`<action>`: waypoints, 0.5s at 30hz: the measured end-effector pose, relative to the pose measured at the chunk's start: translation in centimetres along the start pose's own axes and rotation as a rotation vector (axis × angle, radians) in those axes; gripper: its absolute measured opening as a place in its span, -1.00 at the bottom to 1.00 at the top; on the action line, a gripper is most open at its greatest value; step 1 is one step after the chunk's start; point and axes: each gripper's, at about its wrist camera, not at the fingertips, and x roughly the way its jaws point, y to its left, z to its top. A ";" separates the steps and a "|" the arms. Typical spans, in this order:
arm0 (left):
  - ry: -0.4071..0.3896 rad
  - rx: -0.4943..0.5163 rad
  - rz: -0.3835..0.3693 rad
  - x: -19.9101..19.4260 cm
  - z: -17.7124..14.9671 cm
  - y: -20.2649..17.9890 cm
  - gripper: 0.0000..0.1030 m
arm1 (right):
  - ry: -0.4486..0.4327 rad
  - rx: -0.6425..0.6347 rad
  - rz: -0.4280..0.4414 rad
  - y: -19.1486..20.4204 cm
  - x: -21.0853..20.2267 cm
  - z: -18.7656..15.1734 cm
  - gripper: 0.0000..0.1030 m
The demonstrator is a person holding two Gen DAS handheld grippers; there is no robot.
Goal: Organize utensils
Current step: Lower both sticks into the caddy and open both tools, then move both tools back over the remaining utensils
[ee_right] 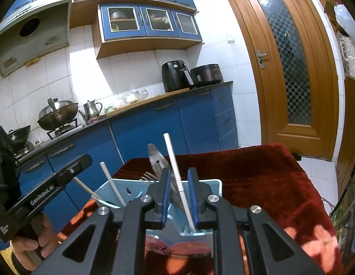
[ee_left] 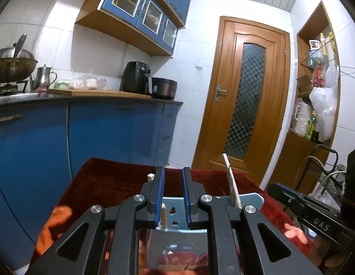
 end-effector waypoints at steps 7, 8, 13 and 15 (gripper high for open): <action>0.036 -0.011 -0.013 -2.7 0.2 0.0 -0.70 | 0.010 -0.008 0.007 1.8 -2.7 -0.1 -0.61; 0.042 -0.008 -0.012 -3.0 0.2 -0.1 -0.70 | 0.017 -0.007 0.010 2.1 -3.2 -0.3 -0.61; 0.071 0.005 -0.015 -5.1 -0.1 -0.4 -0.70 | 0.040 -0.016 0.003 3.1 -5.1 -0.9 -0.61; 0.086 0.012 -0.020 -5.7 -0.2 -0.6 -0.70 | 0.049 -0.013 0.000 3.3 -5.7 -1.2 -0.61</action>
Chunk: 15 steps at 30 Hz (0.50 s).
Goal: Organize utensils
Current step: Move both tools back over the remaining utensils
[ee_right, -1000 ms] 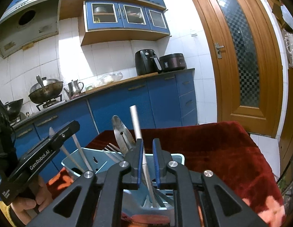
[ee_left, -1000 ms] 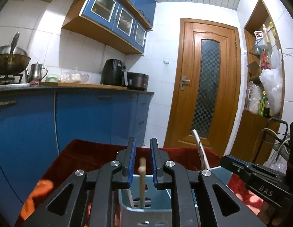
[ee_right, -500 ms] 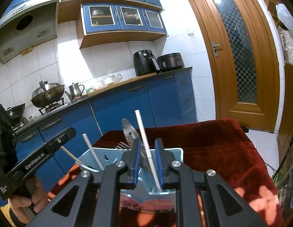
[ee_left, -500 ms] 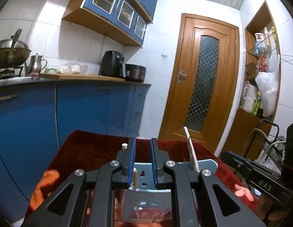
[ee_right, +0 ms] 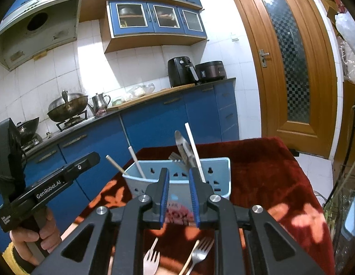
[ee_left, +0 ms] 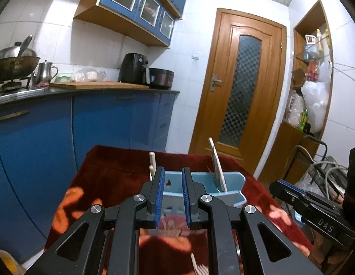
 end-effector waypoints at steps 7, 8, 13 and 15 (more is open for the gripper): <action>0.086 0.018 -0.013 -1.9 -1.7 -0.6 -0.70 | 0.045 0.016 -0.025 0.6 -2.1 -1.8 -0.61; 0.101 0.018 -0.013 -2.0 -2.0 -0.7 -0.70 | 0.053 0.019 -0.029 0.6 -2.3 -2.1 -0.61; 0.179 0.014 -0.001 -2.5 -3.8 -0.8 -0.70 | 0.093 0.042 -0.042 0.4 -3.3 -3.7 -0.60; 0.205 0.008 0.003 -2.7 -4.5 -0.8 -0.70 | 0.106 0.051 -0.047 0.3 -3.8 -4.5 -0.60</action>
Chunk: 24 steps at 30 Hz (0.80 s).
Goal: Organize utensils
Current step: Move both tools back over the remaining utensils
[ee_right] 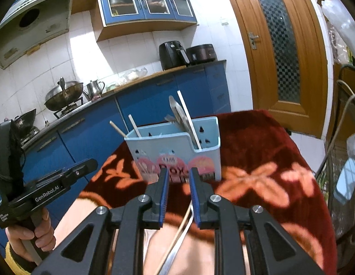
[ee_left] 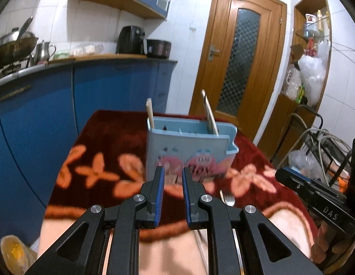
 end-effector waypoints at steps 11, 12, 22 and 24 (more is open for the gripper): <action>0.140 -0.031 0.030 1.3 -3.8 0.2 -0.70 | 0.053 0.064 -0.033 -2.2 -1.2 -3.4 -0.53; 0.154 -0.031 0.030 1.5 -4.1 0.1 -0.70 | 0.057 0.066 -0.038 -2.4 -1.3 -3.6 -0.52; 0.287 -0.014 0.005 3.9 -6.4 -1.3 -0.70 | 0.121 0.080 -0.068 -3.9 -0.4 -5.8 -0.51; 0.309 -0.015 0.002 4.5 -6.7 -1.4 -0.70 | 0.123 0.082 -0.076 -4.2 -0.4 -6.0 -0.50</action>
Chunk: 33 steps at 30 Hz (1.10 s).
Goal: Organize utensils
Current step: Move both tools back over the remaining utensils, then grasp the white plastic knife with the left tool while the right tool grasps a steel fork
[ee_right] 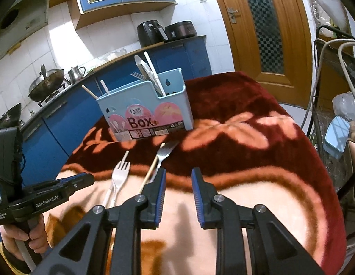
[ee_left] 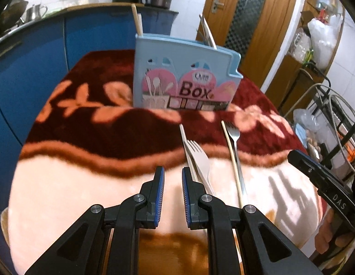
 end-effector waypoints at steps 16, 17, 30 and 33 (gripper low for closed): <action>0.110 0.000 -0.045 2.4 0.2 -1.4 -0.63 | 0.026 0.040 0.013 -1.4 0.9 -0.6 -0.48; 0.117 -0.002 -0.049 2.5 0.4 -1.5 -0.61 | 0.027 0.042 0.015 -1.5 0.9 -0.6 -0.48; 0.149 0.033 -0.011 2.7 0.1 -1.9 -0.53 | 0.033 0.058 0.028 -2.0 1.1 -0.8 -0.48; 0.169 0.050 -0.005 3.2 0.3 -2.2 -0.52 | 0.033 0.060 0.030 -2.0 1.1 -0.9 -0.48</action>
